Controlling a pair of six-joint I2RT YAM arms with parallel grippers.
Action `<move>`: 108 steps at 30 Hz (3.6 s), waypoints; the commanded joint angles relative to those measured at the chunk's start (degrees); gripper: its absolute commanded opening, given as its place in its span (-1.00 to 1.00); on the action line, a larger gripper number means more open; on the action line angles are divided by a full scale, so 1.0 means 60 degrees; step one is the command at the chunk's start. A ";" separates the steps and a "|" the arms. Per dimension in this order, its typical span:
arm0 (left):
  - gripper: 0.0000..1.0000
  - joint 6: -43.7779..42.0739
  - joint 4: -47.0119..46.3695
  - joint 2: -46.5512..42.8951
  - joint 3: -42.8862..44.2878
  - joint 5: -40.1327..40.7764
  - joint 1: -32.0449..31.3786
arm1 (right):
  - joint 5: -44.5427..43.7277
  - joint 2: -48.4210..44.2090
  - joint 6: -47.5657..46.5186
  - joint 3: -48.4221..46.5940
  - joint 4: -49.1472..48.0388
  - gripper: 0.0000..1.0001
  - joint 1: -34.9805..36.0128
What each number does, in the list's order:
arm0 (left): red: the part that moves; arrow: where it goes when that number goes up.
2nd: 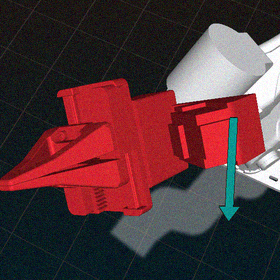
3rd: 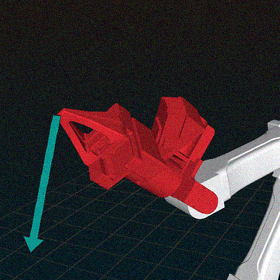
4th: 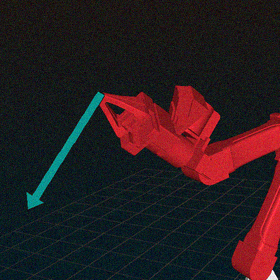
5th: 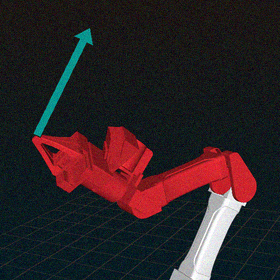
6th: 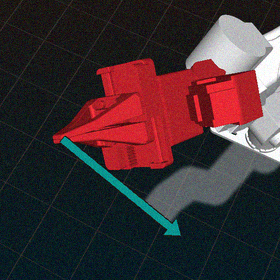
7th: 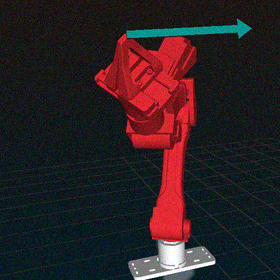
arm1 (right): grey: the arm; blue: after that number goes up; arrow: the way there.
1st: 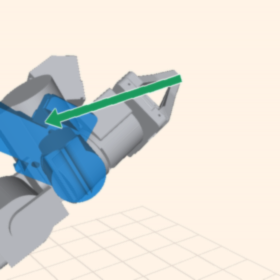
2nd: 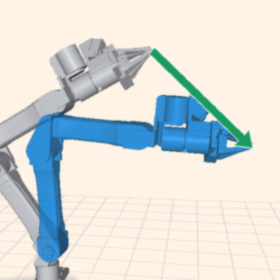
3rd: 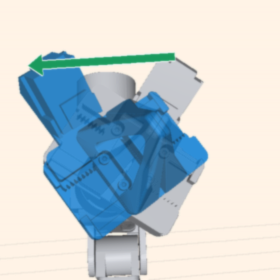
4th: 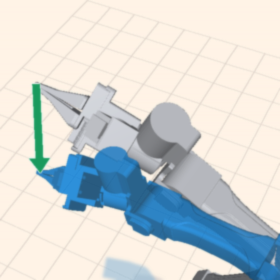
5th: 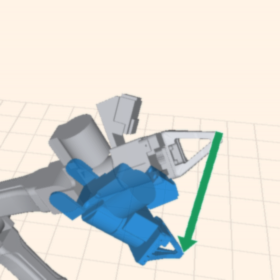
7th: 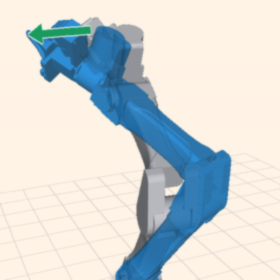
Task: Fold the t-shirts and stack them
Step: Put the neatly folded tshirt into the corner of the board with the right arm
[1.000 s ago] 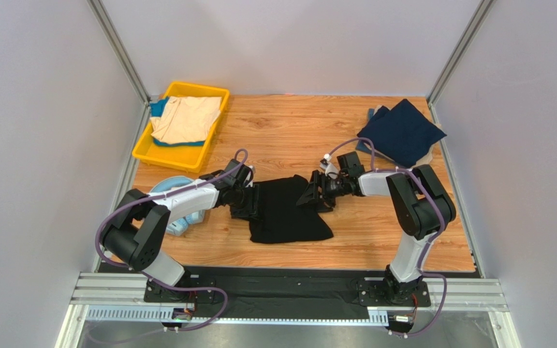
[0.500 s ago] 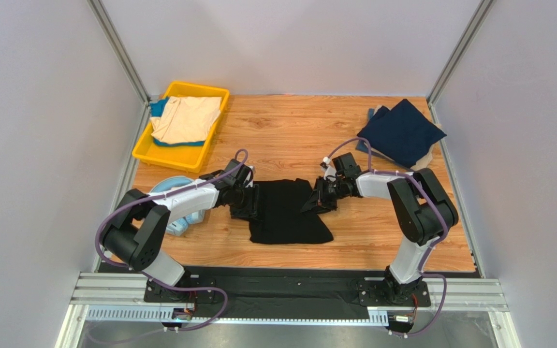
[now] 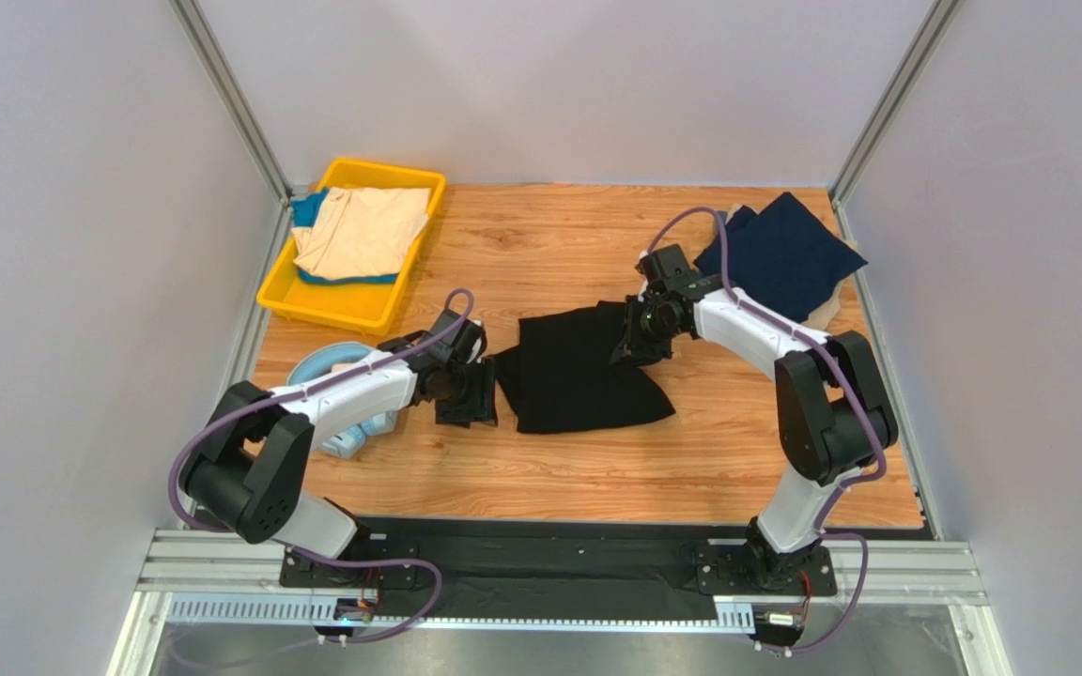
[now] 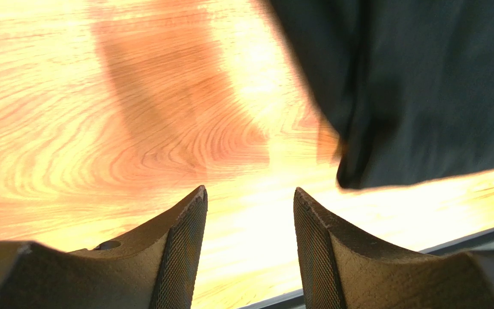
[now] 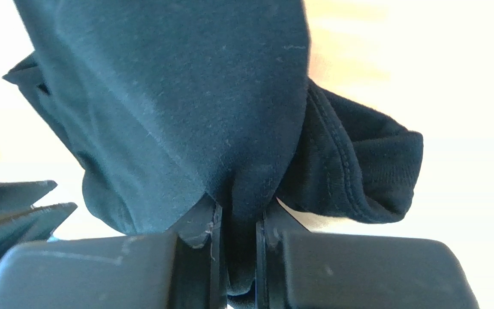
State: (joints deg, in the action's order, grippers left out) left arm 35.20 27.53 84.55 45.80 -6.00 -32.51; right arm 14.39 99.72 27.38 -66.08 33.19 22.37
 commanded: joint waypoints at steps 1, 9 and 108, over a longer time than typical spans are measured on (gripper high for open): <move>0.18 -0.0022 0.0143 -0.0352 -0.0162 0.0268 0.0013 | -0.0991 0.0239 -0.0519 -0.1303 0.0575 -1.00 -0.0022; 0.18 -0.0037 0.0100 -0.0381 -0.0412 0.0165 0.0014 | -0.3023 0.1059 -0.1791 -0.3806 0.1864 -1.00 -0.0037; 0.11 -0.0242 -0.0281 -0.0645 -0.0441 -0.0816 -0.0001 | -0.3307 -0.2542 -0.0037 -0.3783 0.2892 0.22 -0.2859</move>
State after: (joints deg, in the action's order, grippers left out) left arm 34.13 27.55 83.02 42.70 -9.80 -32.49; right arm -5.43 91.39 25.87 -92.92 54.13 -7.90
